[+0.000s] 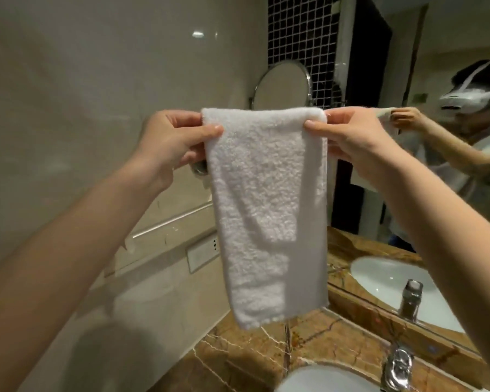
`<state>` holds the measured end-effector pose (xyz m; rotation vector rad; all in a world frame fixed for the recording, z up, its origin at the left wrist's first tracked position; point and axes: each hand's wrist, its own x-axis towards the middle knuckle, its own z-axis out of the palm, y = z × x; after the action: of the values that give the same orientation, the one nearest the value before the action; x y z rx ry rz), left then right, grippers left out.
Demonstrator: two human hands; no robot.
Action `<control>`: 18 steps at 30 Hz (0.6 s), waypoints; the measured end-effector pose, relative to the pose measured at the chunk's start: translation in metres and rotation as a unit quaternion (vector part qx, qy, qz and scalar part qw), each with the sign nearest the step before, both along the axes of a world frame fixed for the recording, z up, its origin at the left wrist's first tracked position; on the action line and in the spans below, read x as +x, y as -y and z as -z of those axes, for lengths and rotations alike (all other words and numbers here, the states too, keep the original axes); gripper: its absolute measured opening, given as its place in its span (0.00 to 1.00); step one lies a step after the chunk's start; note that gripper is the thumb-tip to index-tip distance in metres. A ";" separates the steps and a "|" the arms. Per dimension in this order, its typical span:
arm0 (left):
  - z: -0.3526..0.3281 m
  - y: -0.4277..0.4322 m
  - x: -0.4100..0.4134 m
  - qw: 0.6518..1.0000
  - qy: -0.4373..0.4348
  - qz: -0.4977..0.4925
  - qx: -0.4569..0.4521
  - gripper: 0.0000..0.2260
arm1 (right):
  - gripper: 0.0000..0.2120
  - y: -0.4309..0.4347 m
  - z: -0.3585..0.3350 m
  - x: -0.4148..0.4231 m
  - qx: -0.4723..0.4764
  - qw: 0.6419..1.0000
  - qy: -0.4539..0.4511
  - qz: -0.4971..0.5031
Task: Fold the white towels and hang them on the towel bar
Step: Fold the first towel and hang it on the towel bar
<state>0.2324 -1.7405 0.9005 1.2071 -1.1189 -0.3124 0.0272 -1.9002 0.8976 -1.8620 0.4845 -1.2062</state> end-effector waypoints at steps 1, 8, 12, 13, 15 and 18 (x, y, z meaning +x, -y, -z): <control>-0.003 -0.004 0.004 1.000 -0.005 -0.012 -0.006 0.04 | 0.09 0.002 -0.003 0.010 -0.003 1.000 0.001 -0.013; -0.034 -0.027 0.035 0.993 -0.020 -0.109 -0.036 0.06 | 0.06 0.008 -0.035 0.077 -0.015 0.997 0.002 -0.070; -0.047 -0.030 0.053 0.988 -0.016 -0.146 -0.048 0.07 | 0.01 0.009 -0.050 0.111 -0.017 0.995 -0.002 -0.100; -0.048 -0.030 0.058 0.986 -0.017 -0.158 -0.051 0.08 | 0.01 0.011 -0.054 0.119 -0.017 0.994 -0.005 -0.112; -0.051 -0.030 0.067 0.982 -0.020 -0.177 -0.056 0.10 | 0.04 0.017 -0.063 0.132 -0.026 0.990 -0.016 -0.136; -0.059 -0.028 0.078 0.979 0.000 -0.195 -0.063 0.15 | 0.05 0.024 -0.076 0.148 -0.041 0.986 -0.022 -0.159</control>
<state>0.3102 -1.7123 0.9591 1.2809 -0.8638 0.0579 0.1757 -1.9246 0.9732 -1.9517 0.1532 -0.9839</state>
